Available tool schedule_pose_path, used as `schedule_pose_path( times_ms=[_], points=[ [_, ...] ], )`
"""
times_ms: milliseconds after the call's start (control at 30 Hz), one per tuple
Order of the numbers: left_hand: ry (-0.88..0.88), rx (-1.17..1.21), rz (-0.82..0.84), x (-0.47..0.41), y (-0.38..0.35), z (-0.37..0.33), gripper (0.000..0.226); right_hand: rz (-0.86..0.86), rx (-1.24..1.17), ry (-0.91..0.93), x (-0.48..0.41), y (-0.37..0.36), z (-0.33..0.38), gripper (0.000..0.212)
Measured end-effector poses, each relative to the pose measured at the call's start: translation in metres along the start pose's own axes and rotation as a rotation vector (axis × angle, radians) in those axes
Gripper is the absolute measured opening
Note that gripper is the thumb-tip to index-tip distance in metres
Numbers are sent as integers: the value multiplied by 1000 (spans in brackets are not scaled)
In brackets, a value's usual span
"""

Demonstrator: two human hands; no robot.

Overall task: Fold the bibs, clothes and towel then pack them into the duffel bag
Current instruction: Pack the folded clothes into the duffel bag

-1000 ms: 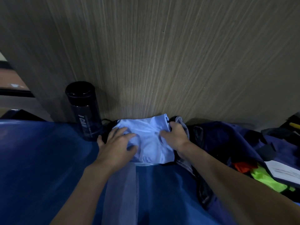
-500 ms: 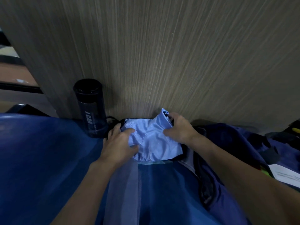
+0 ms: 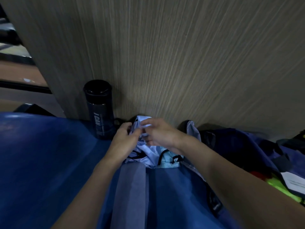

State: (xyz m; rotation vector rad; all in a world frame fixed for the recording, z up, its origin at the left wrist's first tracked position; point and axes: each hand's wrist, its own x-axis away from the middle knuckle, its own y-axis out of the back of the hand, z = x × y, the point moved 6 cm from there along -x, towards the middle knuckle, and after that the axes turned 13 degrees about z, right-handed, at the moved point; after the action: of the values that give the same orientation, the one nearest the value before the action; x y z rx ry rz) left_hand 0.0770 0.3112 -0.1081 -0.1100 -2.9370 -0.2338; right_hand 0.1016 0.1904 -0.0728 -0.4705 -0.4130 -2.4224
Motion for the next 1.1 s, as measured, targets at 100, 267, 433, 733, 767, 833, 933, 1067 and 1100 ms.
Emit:
schedule_pose_path(
  times_ms=[100,267,433,733,767,833,933,1067,1100],
  points=[
    [-21,-99,48,-3,-3,9,30,-67,-237,54,4,11,-13,21],
    [-46,-153,31,-2,1,10,37,-367,152,-34,10,36,-43,35],
    [-77,-144,10,0,4,11,45,-271,-92,-163,2,23,-71,74],
    [-265,174,-1,8,-1,-18,55,-218,-656,157,9,16,-40,40],
    [-301,196,18,11,-4,-23,56,-206,-682,198,17,18,-33,39],
    [-376,224,54,17,-10,-35,57,-197,-707,274,30,22,-23,41],
    [-447,232,82,32,-23,-50,54,-258,-670,343,55,30,-19,43],
    [-402,103,-7,55,-40,-56,66,-345,-620,401,99,41,-24,41],
    [-340,97,-24,60,-46,-58,78,-343,-601,414,111,43,-25,40]
  ],
)
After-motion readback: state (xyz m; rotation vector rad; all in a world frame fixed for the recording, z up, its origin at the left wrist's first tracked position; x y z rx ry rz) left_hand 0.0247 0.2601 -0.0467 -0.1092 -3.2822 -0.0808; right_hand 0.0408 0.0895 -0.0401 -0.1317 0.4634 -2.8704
